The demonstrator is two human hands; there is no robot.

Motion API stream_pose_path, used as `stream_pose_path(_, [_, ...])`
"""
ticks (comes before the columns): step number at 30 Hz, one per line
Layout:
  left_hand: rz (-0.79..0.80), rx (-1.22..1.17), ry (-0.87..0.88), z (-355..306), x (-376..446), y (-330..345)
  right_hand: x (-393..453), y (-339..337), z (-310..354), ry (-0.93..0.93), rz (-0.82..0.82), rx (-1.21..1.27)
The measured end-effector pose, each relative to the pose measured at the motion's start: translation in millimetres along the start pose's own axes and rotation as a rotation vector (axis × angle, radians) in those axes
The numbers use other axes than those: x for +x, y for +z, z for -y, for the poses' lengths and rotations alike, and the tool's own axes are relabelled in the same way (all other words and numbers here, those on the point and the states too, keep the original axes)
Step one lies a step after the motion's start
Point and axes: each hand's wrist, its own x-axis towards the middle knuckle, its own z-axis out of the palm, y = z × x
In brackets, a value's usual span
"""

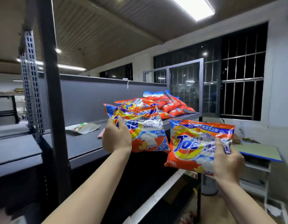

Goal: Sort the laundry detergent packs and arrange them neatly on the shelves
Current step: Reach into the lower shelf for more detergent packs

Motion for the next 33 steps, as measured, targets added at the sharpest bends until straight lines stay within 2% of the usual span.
stream_pose_path(11, [-0.102,0.010,-0.028,2,97,143,102,155,-31,-0.042,0.011,0.179])
stream_pose_path(14, [-0.145,0.029,-0.089,3,124,175,121,192,-36,-0.022,-0.008,0.193])
stream_pose_path(21, [-0.270,-0.048,-0.246,-4,180,241,157,274,-52,0.043,0.081,0.235])
stream_pose_path(27, [-0.430,-0.046,-0.008,-28,239,308,214,341,-74,0.048,0.161,0.357])
stream_pose_path(29, [-0.378,0.046,0.009,-19,252,338,234,365,-80,0.063,0.200,0.401])
stream_pose_path(33, [-0.080,0.541,0.026,25,255,394,266,416,-84,0.103,0.238,0.517])
